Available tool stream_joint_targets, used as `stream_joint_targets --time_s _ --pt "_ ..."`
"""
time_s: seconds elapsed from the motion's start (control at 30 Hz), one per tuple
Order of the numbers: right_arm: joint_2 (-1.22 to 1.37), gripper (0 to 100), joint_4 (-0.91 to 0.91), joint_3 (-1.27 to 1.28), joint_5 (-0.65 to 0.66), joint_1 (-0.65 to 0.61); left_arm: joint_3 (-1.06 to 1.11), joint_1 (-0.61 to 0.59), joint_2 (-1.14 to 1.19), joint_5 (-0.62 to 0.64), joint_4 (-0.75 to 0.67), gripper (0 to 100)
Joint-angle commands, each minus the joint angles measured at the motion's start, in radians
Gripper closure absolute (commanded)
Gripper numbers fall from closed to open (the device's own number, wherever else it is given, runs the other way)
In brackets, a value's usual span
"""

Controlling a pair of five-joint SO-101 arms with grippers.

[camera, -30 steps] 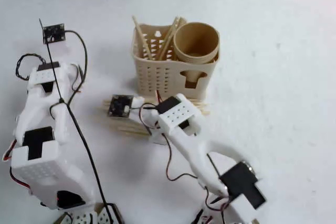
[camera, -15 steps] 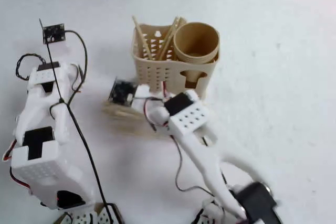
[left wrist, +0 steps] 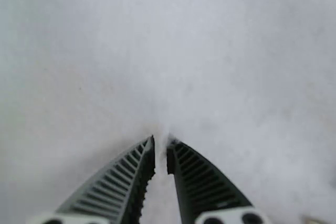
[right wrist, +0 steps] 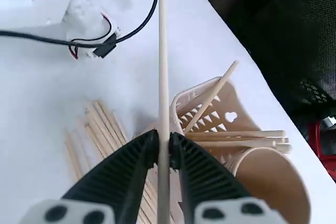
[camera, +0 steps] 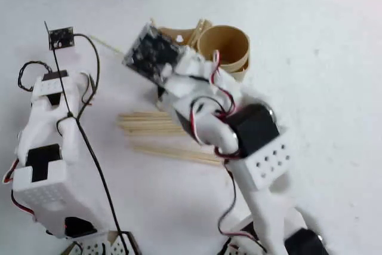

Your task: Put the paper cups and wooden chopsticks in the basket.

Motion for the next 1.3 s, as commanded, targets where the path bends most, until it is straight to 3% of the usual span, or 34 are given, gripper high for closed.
stream_joint_targets --time_s 0.0,0.2,0.4,0.47,0.73,0.9,1.07,1.27 --pt "0.110 98.2 0.120 -0.212 -0.009 0.015 -0.037 0.005 -0.005 0.012 -0.018 94" --pt "0.108 98.2 0.260 -0.181 -0.003 0.111 -0.038 0.005 -0.005 0.012 -0.018 94" --pt "-0.073 98.2 0.292 0.265 0.258 0.153 -0.038 0.005 -0.005 0.012 -0.018 94" --pt "-0.140 98.2 0.242 0.448 0.316 0.154 -0.038 0.005 -0.005 0.012 -0.018 94" --pt "-0.168 98.2 -0.151 1.013 0.324 0.160 -0.037 0.002 -0.005 0.012 -0.015 94" --pt "-0.114 95.4 -0.209 1.060 0.327 0.160 -0.037 0.001 -0.005 0.012 -0.012 94" --pt "-0.110 77.1 -0.186 1.036 0.328 0.153 -0.037 0.001 -0.005 0.012 -0.012 94" --pt "-0.101 75.9 -0.200 0.934 0.318 0.085 -0.037 0.002 -0.005 0.012 -0.014 94"
